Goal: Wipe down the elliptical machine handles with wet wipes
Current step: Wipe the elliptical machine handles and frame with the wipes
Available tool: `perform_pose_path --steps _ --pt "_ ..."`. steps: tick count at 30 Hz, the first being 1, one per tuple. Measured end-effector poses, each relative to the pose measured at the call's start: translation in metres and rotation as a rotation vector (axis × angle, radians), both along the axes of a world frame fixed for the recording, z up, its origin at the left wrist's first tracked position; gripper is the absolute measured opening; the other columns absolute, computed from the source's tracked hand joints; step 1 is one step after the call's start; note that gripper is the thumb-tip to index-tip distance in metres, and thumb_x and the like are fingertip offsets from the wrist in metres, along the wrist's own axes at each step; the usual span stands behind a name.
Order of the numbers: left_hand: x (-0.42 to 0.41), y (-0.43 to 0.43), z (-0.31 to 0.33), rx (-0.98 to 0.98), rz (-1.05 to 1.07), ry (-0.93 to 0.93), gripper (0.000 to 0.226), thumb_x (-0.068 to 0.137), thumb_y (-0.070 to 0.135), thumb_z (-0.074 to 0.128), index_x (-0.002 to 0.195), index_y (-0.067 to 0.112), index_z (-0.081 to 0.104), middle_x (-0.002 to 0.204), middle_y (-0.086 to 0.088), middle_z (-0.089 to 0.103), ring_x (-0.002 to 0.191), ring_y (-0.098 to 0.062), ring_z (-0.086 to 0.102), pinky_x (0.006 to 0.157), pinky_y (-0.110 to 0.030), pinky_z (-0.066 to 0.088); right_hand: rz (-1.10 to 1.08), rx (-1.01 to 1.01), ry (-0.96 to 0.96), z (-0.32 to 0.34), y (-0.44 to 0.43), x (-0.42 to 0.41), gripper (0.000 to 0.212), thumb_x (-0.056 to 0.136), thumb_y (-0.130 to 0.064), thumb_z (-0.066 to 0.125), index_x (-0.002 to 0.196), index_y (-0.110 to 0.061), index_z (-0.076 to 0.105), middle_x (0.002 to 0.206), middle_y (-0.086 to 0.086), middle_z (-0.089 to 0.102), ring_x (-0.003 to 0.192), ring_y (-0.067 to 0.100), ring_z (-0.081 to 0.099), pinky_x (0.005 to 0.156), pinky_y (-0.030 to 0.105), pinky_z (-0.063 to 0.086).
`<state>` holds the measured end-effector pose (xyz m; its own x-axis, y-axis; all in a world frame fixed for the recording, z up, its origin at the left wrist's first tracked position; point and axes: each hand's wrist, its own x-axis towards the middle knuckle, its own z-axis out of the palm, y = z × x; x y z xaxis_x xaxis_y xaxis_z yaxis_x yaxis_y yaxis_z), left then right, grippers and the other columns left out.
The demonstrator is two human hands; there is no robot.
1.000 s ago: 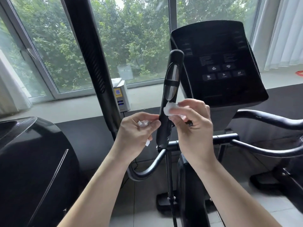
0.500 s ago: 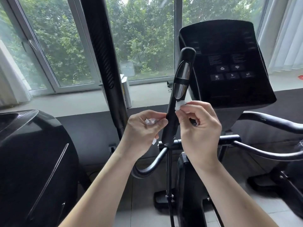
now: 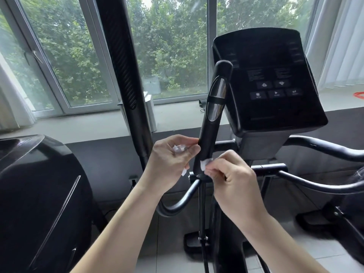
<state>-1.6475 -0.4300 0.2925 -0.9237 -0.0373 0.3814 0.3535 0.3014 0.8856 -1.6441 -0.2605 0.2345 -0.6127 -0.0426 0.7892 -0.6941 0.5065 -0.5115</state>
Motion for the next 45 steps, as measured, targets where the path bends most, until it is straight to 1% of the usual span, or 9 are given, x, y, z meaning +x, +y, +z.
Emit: perform_pose_path --steps 7,11,16,20,27,33,37,40,45 --pt "0.0 0.0 -0.002 0.002 0.008 0.013 0.012 0.092 0.017 0.076 0.103 0.017 0.079 0.054 0.014 0.063 0.049 -0.008 0.054 0.048 -0.018 0.044 0.026 -0.179 0.142 0.041 0.008 -0.019 0.012 0.092 0.006 0.074 0.097 -0.005 0.076 0.101 0.008 0.064 0.085 0.017 0.068 0.072 0.028 0.058" --pt "0.001 0.0 -0.003 -0.018 0.013 0.02 0.011 0.092 0.019 0.076 0.103 0.018 0.079 0.054 0.016 0.063 0.048 -0.007 0.053 0.048 -0.017 0.043 0.006 -0.12 0.214 0.029 -0.002 -0.018 0.012 0.092 0.008 0.073 0.096 -0.003 0.078 0.1 0.005 0.065 0.09 0.018 0.07 0.075 0.032 0.06" --pt "0.001 -0.003 -0.008 -0.021 0.004 0.028 0.013 0.092 0.015 0.075 0.105 0.014 0.079 0.058 0.016 0.065 0.05 -0.009 0.053 0.046 -0.02 0.043 0.126 0.036 0.006 0.001 0.004 -0.001 0.026 0.087 0.014 0.071 0.093 -0.009 0.078 0.097 -0.002 0.067 0.084 0.011 0.068 0.071 0.031 0.058" --pt "0.002 -0.001 -0.013 -0.016 0.029 0.031 0.011 0.092 0.016 0.075 0.103 0.017 0.078 0.058 0.018 0.066 0.047 -0.007 0.054 0.046 -0.017 0.043 0.092 -0.056 0.076 0.023 0.014 -0.011 0.019 0.089 0.01 0.073 0.091 -0.009 0.075 0.094 -0.003 0.066 0.084 0.009 0.065 0.072 0.02 0.054" --pt "0.006 -0.003 -0.024 -0.005 0.053 0.028 0.01 0.087 0.021 0.08 0.097 0.02 0.079 0.059 0.012 0.065 0.049 -0.011 0.055 0.047 -0.02 0.045 0.102 -0.218 0.161 0.001 0.0 -0.021 0.019 0.091 0.016 0.068 0.092 -0.002 0.075 0.096 0.006 0.067 0.089 0.017 0.068 0.075 0.026 0.056" --pt "0.008 -0.001 -0.03 0.009 0.069 0.026 0.015 0.086 0.021 0.081 0.1 0.018 0.078 0.064 0.017 0.065 0.051 -0.015 0.054 0.049 -0.018 0.045 0.142 -0.174 -0.08 -0.047 0.003 -0.02 0.023 0.091 0.012 0.071 0.084 -0.01 0.071 0.091 -0.002 0.065 0.082 0.017 0.066 0.07 0.036 0.056" --pt "0.009 0.0 -0.032 0.023 0.072 0.017 0.014 0.086 0.018 0.081 0.1 0.017 0.079 0.061 0.014 0.063 0.051 -0.016 0.052 0.047 -0.02 0.044 0.181 -0.423 -0.251 -0.028 0.013 -0.016 0.024 0.096 -0.002 0.07 0.095 -0.026 0.069 0.093 -0.006 0.068 0.084 0.013 0.067 0.078 0.023 0.053" --pt "0.01 0.0 -0.031 0.005 0.078 0.021 0.014 0.087 0.019 0.081 0.101 0.017 0.079 0.06 0.011 0.062 0.052 -0.017 0.053 0.048 -0.022 0.045 0.322 -0.616 -0.249 -0.008 0.007 -0.016 0.021 0.097 0.0 0.068 0.097 -0.021 0.068 0.092 0.001 0.067 0.076 0.01 0.064 0.074 0.023 0.054" --pt "0.012 0.003 -0.028 -0.007 0.09 0.038 0.013 0.086 0.02 0.081 0.099 0.019 0.079 0.059 0.006 0.062 0.052 -0.018 0.054 0.051 -0.022 0.047 0.375 -0.647 -0.152 -0.014 -0.011 -0.021 0.011 0.091 0.002 0.073 0.096 -0.006 0.069 0.094 0.017 0.064 0.078 0.019 0.067 0.07 0.019 0.055"
